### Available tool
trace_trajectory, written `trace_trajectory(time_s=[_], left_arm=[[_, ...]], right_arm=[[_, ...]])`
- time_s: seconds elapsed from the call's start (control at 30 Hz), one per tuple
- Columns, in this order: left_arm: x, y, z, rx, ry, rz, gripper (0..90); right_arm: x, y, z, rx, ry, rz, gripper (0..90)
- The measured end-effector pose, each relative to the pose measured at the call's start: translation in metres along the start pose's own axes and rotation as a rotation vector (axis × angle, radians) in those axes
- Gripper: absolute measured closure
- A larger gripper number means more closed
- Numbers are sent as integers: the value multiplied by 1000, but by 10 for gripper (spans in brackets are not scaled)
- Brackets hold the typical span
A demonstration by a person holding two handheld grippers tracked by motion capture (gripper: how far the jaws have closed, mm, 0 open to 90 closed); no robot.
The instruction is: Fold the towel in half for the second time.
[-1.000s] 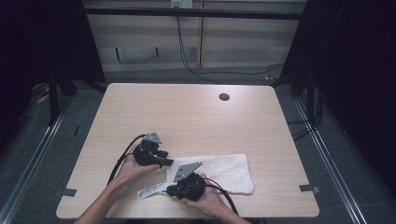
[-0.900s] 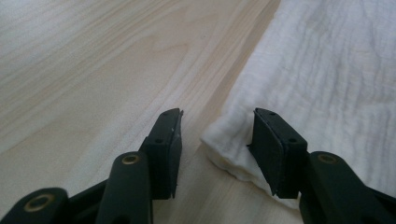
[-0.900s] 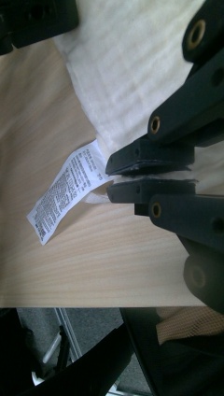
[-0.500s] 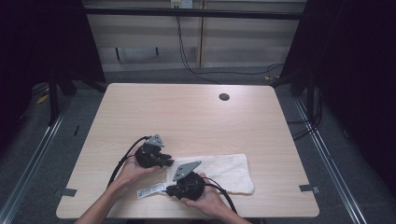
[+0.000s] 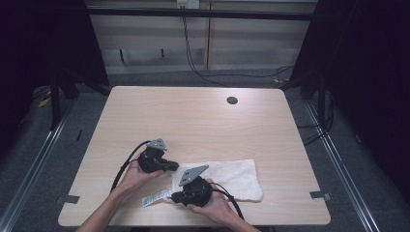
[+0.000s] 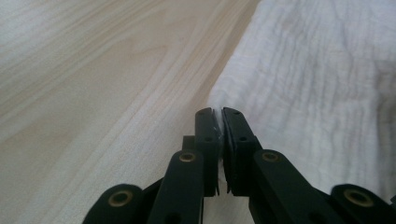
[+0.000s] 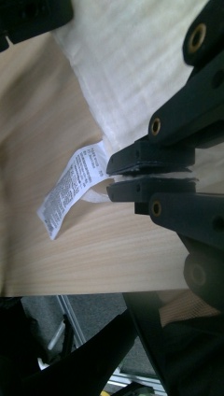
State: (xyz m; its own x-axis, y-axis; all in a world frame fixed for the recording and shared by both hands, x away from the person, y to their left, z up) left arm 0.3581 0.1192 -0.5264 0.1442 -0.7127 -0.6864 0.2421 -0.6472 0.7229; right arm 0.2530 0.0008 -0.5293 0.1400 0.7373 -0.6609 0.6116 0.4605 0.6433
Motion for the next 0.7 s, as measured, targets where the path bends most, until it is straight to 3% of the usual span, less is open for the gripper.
trace_trajectory(time_s=[0.1,0.23,0.3,0.37,0.7], left_arm=[[-4,2,-2,6,-1,18,859],[-6,3,-2,-5,0,20,860],[-5,4,-2,-24,-17,47,861],[-4,5,0,-22,-13,31,862],[-8,6,2,-31,-26,52,865]], right_arm=[[-3,2,1,4,2,13,858],[-7,4,0,6,1,20,859],[-9,6,-1,13,8,27,859],[-11,7,-2,21,24,34,859],[-12,9,-6,10,32,36,861]])
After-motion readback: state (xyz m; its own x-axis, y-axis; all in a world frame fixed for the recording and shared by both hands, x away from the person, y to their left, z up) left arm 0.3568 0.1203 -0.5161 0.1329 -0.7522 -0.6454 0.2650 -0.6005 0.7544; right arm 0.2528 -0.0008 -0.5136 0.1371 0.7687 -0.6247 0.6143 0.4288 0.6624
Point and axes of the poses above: each handheld gripper's, and its own axes: x roughly forward along the jaws, y roughly out of its top, z roughly to its right, the point moved 5 cm from there along x, roughly forward along the jaws, and after that the axes turned 14 degrees about x, right-handed, at the moved point
